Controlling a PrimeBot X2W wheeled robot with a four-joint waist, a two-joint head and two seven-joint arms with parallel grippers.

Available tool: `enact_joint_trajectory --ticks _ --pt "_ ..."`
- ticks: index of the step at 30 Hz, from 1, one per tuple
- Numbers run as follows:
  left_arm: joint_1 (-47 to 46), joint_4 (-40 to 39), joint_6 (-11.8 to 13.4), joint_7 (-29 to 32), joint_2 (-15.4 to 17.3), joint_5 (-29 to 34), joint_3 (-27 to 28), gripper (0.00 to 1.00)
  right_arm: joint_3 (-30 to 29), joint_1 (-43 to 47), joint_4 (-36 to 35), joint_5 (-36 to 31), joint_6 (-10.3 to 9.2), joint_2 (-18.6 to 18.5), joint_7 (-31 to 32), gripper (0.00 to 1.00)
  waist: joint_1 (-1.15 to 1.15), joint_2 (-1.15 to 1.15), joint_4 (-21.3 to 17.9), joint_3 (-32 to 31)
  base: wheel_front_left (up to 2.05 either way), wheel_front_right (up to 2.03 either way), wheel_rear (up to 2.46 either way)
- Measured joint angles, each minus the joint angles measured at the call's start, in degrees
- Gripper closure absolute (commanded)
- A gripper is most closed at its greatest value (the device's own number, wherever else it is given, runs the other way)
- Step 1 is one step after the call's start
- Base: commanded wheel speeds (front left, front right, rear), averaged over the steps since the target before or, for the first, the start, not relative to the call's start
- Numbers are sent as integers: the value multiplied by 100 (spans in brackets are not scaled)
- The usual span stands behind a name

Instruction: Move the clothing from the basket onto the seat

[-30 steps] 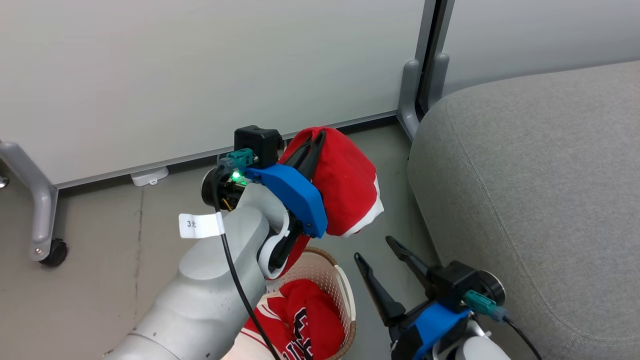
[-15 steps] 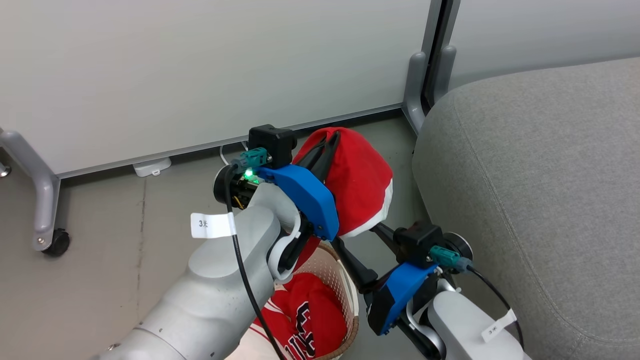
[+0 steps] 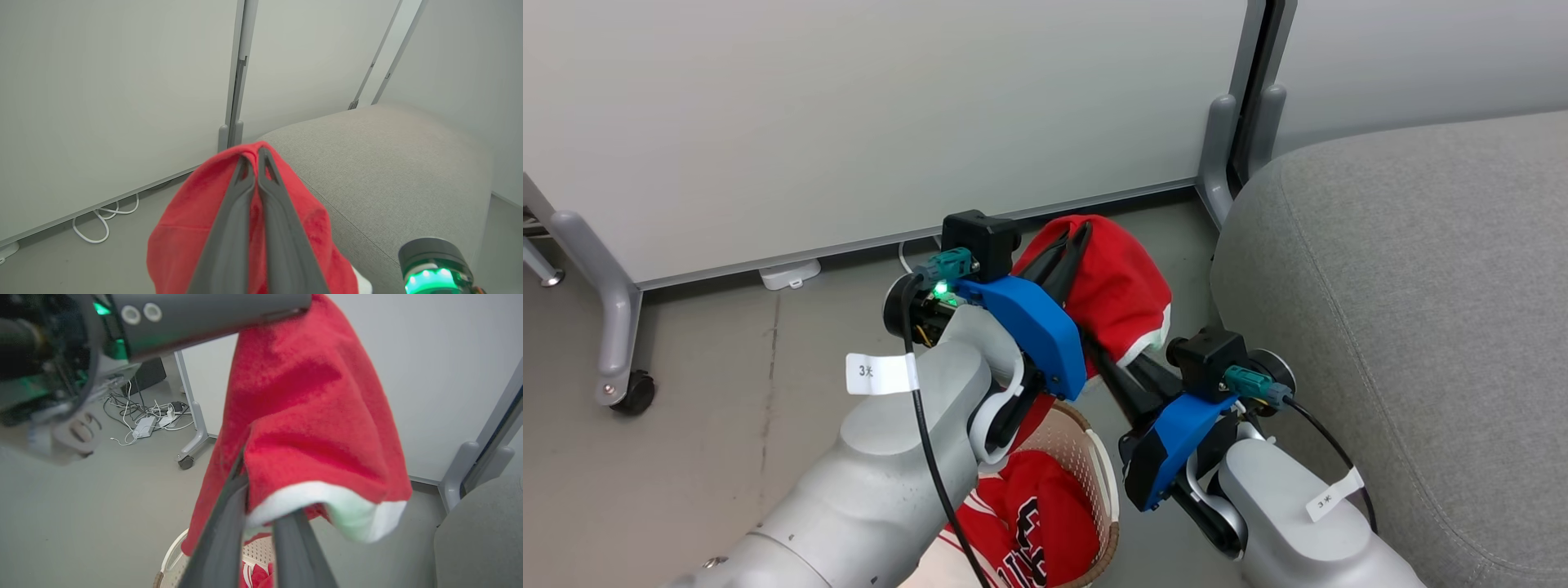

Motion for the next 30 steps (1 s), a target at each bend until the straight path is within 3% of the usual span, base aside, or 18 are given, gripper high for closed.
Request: enact_joint_trajectory --ticks 19,20,21,22,30 --pt "-46 267 8 -127 0 -313 -223 100 -44 12 29 -24 0 0 -19 100 0 0 -91 -114 0 0 0" --pt "-46 280 5 -144 -1 -315 -233 95 -46 12 23 -29 0 0 -19 100 0 0 -94 -116 0 0 0" --pt "-46 298 2 -151 -1 -320 -242 62 -45 12 15 -30 0 0 -19 100 0 0 -97 -119 0 0 0" --pt "-46 318 -2 -170 1 -321 -250 0 -46 13 8 -31 0 0 -19 100 0 0 -100 -122 0 0 0" --pt "-80 413 -20 -263 0 -354 -294 0 -87 32 -15 -70 0 0 -19 100 0 0 -101 -134 0 0 0"
